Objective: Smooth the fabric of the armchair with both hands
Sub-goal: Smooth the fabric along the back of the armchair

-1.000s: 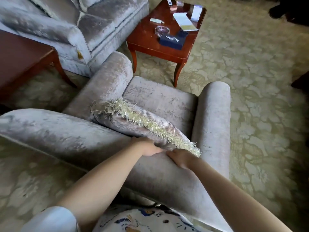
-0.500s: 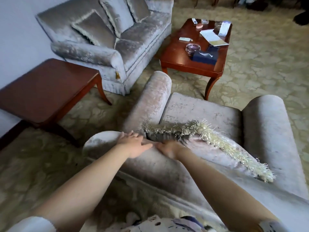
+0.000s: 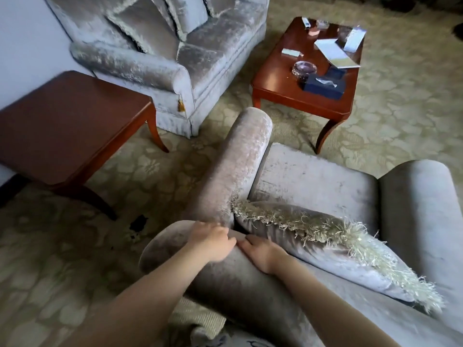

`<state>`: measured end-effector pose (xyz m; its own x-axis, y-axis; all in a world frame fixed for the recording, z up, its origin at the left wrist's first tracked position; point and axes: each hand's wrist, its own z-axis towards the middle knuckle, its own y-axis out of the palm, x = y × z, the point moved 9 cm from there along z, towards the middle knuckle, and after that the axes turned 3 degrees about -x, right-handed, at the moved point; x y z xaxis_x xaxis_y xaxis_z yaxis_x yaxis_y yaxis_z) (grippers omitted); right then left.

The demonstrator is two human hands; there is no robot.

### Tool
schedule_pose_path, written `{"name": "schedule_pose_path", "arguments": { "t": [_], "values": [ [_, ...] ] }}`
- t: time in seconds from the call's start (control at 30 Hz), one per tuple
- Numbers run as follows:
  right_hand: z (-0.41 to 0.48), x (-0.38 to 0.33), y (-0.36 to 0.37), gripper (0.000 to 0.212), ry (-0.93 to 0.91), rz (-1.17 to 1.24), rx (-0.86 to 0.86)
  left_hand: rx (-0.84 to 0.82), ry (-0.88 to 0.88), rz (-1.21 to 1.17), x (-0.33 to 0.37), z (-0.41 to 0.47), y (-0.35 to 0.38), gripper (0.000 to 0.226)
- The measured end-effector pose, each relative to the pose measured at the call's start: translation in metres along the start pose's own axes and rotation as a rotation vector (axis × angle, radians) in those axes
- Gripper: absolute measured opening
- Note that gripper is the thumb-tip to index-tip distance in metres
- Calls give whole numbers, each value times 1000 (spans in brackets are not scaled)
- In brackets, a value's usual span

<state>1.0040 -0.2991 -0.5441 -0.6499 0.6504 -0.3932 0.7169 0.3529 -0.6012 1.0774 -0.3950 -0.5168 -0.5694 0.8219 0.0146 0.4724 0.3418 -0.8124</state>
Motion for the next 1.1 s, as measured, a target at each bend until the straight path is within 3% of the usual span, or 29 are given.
{"name": "schedule_pose_path", "arguments": {
  "t": [0.27, 0.5, 0.7, 0.83, 1.1],
  "values": [
    [16, -1, -15, 44, -1, 240, 45, 62, -32, -23, -10, 17, -19, 54],
    [-9, -6, -16, 54, 94, 154, 80, -8, 56, -5, -4, 1, -8, 65],
    [-58, -10, -14, 66, 158, 61, 306, -45, 98, 30, 1, 1, -3, 57],
    [-72, -7, -11, 67, 160, 12, 317, -47, 105, 57, -8, 4, 0, 52],
    [-112, 63, -11, 76, 197, 12, 312, -54, -35, -23, -19, 3, 2, 67]
  ]
}}
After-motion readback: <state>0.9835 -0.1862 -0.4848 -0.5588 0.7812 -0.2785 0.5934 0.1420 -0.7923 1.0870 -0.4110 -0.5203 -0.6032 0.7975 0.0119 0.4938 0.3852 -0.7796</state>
